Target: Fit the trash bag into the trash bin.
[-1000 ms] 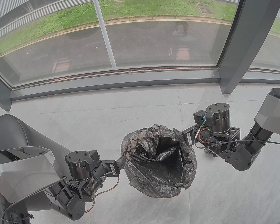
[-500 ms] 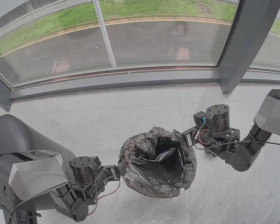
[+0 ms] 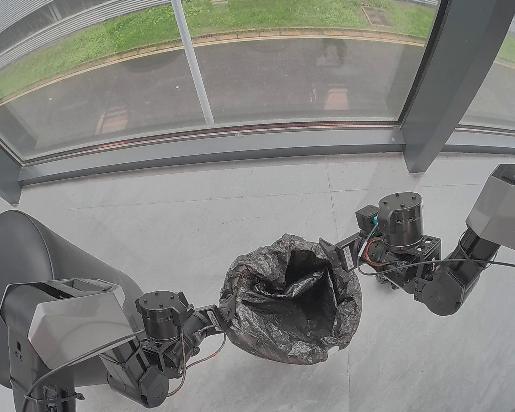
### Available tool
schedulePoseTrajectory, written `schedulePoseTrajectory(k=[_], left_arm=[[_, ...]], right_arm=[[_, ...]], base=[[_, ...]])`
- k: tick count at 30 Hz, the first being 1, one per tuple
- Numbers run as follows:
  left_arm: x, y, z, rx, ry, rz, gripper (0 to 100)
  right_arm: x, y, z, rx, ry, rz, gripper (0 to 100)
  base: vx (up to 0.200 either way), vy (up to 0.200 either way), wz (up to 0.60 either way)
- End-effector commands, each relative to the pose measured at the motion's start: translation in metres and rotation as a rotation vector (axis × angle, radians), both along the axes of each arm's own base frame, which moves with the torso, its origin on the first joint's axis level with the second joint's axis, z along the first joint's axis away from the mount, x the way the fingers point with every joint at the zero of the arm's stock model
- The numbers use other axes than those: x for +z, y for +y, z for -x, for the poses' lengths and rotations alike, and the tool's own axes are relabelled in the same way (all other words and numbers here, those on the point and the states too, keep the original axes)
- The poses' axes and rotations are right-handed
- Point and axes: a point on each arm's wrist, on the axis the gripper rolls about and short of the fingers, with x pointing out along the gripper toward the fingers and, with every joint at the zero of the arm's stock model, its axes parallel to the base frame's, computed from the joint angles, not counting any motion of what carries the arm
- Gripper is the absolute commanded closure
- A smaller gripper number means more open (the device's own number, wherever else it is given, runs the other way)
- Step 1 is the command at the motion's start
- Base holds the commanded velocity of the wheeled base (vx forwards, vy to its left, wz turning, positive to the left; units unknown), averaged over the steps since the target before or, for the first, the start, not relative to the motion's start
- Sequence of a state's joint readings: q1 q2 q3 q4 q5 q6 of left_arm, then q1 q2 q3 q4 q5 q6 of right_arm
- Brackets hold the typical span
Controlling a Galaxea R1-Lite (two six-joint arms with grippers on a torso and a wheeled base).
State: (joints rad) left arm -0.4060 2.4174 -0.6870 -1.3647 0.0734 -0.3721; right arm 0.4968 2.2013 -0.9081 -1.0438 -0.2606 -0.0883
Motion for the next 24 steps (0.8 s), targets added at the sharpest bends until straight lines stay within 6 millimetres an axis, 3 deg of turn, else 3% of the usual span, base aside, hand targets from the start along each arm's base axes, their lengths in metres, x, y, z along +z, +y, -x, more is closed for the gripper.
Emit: schedulePoseTrajectory(k=[1,10,17,24], left_arm=[[-0.014,-0.001,-0.003,0.005,0.028,-0.010,0],[-0.024,-0.002,-0.004,0.004,0.046,-0.018,0],[-0.020,-0.002,-0.004,0.009,0.038,-0.014,0],[0.001,0.006,-0.001,0.033,0.002,0.005,0]], right_arm=[[-0.001,0.000,0.000,0.000,0.000,0.001,0],[-0.001,0.000,0.000,0.000,0.001,0.000,0],[0.000,0.000,0.000,0.000,0.001,0.000,0],[0.004,-0.001,0.003,0.001,-0.003,-0.004,0]], base=[[0.000,0.000,0.00],[0.000,0.000,0.00],[0.000,0.000,0.00],[0.000,0.000,0.00]])
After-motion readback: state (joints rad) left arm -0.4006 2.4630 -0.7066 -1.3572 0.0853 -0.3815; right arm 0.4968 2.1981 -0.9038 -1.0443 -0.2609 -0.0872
